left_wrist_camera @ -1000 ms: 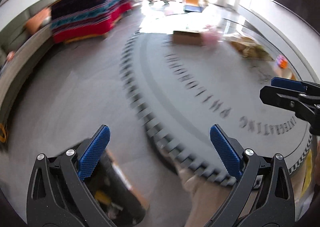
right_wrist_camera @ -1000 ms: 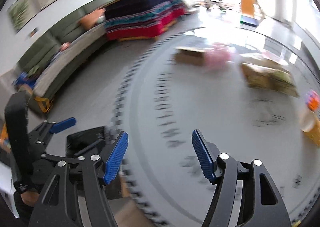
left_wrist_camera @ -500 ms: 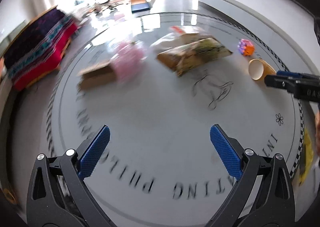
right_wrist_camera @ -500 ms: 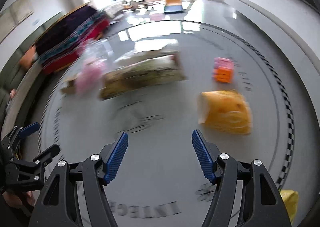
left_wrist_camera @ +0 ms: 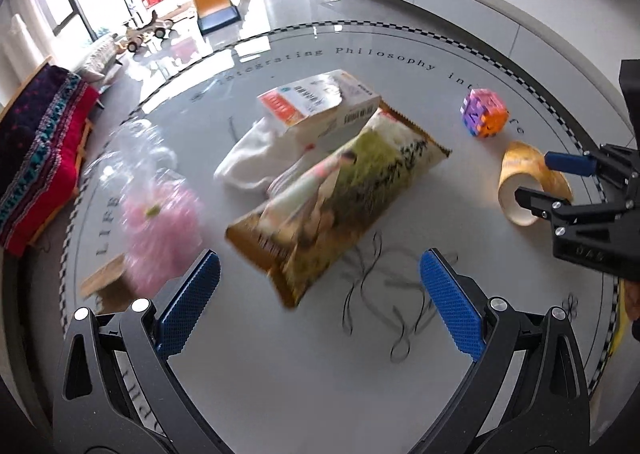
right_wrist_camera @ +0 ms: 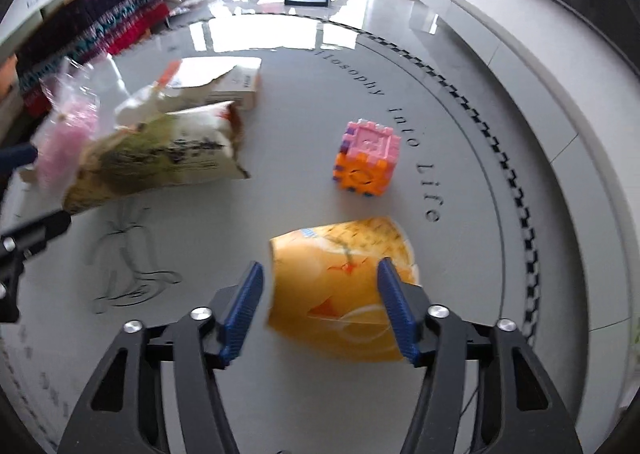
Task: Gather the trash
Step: 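Grasp the printed snack bag with the left tool while the right tool grasps the orange paper cup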
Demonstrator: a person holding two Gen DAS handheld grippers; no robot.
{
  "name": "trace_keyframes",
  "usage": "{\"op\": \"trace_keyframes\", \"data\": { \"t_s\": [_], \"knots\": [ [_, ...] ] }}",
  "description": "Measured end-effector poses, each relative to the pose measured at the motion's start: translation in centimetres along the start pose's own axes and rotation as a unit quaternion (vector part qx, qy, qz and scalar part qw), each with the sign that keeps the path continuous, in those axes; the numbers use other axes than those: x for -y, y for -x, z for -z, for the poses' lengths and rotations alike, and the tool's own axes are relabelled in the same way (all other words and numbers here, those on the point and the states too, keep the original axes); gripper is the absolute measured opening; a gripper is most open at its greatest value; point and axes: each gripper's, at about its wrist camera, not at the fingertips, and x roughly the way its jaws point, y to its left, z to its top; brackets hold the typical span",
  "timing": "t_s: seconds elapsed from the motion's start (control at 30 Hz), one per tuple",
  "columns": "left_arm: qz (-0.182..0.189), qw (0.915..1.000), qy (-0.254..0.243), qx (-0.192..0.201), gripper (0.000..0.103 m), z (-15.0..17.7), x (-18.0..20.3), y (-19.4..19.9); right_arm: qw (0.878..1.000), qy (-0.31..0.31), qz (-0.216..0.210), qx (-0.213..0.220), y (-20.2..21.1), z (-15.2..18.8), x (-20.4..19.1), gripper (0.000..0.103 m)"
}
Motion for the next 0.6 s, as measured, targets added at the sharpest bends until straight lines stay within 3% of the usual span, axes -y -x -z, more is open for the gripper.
{"op": "trace_keyframes", "data": {
  "t_s": [0.17, 0.47, 0.6],
  "knots": [
    [-0.004, 0.9994, -0.032, -0.011, 0.097, -2.4, 0.7, -2.1, 1.0, 0.02, 0.005, 0.008, 0.4, -0.4, 0.3, 0.03],
    [0.002, 0.9944, -0.083, -0.065, 0.097, -4.7, 2.0, -7.5, 0.996, -0.029, -0.068, 0.041, 2.8, -1.1, 2.0, 0.028],
    [-0.009, 0.9941, -0.081, -0.072, 0.078, -3.5, 2.6, -7.8, 0.996, -0.039, -0.068, 0.043, 3.1, -0.6, 2.2, 0.028]
  ]
}}
